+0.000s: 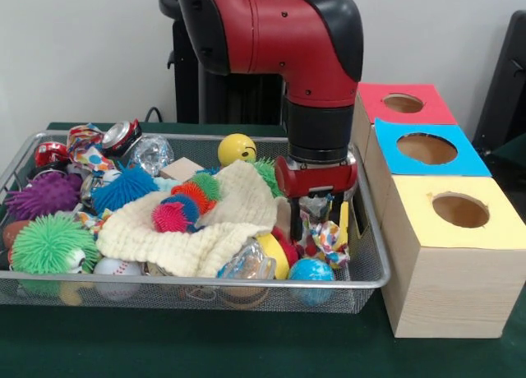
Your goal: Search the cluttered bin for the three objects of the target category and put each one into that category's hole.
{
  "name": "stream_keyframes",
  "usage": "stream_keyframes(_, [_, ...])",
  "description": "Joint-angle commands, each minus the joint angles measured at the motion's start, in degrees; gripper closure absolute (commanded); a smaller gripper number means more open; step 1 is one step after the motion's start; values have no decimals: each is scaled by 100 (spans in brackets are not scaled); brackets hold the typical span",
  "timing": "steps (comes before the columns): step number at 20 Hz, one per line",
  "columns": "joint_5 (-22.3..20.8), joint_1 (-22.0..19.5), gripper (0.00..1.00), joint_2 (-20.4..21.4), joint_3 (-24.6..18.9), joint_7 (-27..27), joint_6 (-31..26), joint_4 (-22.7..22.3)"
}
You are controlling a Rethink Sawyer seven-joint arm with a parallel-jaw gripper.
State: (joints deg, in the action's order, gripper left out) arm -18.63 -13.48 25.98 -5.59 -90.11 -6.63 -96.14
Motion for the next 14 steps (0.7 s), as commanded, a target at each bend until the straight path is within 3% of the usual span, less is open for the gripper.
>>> stream_keyframes(1, [0,-479,0,-198,-635,-617,57,-54])
stream_keyframes(9, [-183,-576,0,-177,-727,-715,558,-154])
stream_keyframes(14, [-57,-601,0,-177,-758,-789,487,-234])
